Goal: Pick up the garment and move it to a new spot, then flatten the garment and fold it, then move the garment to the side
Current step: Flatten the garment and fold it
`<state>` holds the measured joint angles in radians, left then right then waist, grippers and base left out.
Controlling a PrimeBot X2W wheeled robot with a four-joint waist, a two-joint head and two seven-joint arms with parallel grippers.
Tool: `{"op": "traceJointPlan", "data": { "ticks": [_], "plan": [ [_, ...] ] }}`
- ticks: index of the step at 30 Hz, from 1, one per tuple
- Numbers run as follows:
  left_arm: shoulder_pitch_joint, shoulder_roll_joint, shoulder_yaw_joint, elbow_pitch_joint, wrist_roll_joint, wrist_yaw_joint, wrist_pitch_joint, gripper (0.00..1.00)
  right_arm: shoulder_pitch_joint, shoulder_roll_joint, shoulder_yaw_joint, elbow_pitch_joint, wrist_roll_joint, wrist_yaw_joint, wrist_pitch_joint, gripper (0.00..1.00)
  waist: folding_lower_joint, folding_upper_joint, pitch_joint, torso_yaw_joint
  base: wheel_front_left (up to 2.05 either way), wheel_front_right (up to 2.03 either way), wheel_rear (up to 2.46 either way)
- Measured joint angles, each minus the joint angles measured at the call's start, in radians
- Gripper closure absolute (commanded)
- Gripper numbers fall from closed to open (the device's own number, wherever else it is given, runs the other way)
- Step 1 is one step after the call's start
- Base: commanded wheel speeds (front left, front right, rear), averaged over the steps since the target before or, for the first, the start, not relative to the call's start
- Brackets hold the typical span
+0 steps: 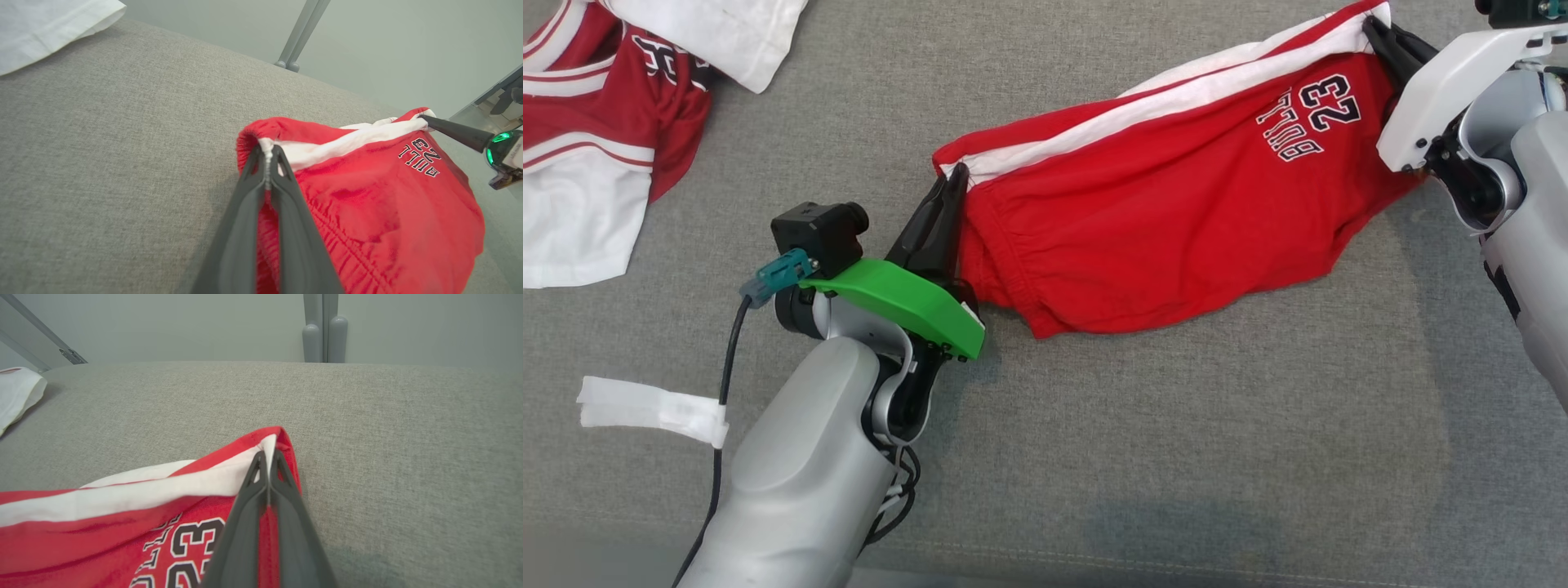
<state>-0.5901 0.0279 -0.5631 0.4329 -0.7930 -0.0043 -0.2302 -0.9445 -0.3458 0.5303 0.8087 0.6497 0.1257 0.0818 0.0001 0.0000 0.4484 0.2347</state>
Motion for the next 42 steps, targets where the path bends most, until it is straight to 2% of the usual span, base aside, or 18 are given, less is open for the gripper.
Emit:
{"op": "traceJointPlan", "data": {
  "ticks": [1, 2, 4, 6, 24, 35, 42],
  "plan": [
    [-0.004, 0.0, -0.001, 0.005, -0.002, 0.001, -0.001, 1.0, -0.001, 0.0, 0.002, 0.005, 0.0, 0.0, -0.004, 0.05, 0.0, 0.0, 0.0, -0.001, 0.0, 0.0, 0.0],
    [-0.006, 0.0, -0.002, 0.009, -0.002, 0.005, -0.001, 1.0, -0.004, 0.001, 0.004, 0.011, 0.0, 0.0, -0.008, 0.0, 0.0, 0.0, 0.0, -0.001, 0.0, 0.0, 0.0],
    [-0.01, -0.001, -0.002, 0.014, -0.005, 0.011, -0.002, 0.63, -0.012, 0.001, 0.007, 0.021, 0.0, 0.0, -0.02, 0.0, 0.0, 0.0, 0.0, -0.003, 0.0, 0.0, 0.0],
    [-0.013, -0.001, -0.002, 0.022, -0.006, 0.02, -0.009, 0.0, -0.016, 0.0, 0.009, 0.028, 0.0, 0.0, -0.029, 0.0, 0.0, 0.0, 0.0, -0.005, 0.0, 0.0, 0.0],
    [-0.026, -0.002, 0.03, 0.063, 0.016, 0.037, -0.018, 0.0, -0.028, -0.013, 0.063, 0.058, 0.033, 0.0, -0.099, 0.0, 0.0, 0.0, -0.031, -0.027, 0.0, 0.0, 0.0],
    [0.017, -0.003, 0.139, -0.101, 0.089, 0.037, -0.021, 0.0, 0.083, -0.023, 0.113, 0.054, 0.137, 0.0, -0.096, 0.0, -0.0001, 0.0, -0.086, -0.042, 0.0, 0.0, 0.0],
    [0.078, -0.003, 0.149, -0.182, 0.119, 0.037, -0.021, 0.0, 0.097, -0.04, 0.123, 0.054, 0.18, 0.0, -0.064, 0.0, -0.0001, 0.0, -0.091, -0.029, 0.0, 0.0, 0.0]
  ]
}}
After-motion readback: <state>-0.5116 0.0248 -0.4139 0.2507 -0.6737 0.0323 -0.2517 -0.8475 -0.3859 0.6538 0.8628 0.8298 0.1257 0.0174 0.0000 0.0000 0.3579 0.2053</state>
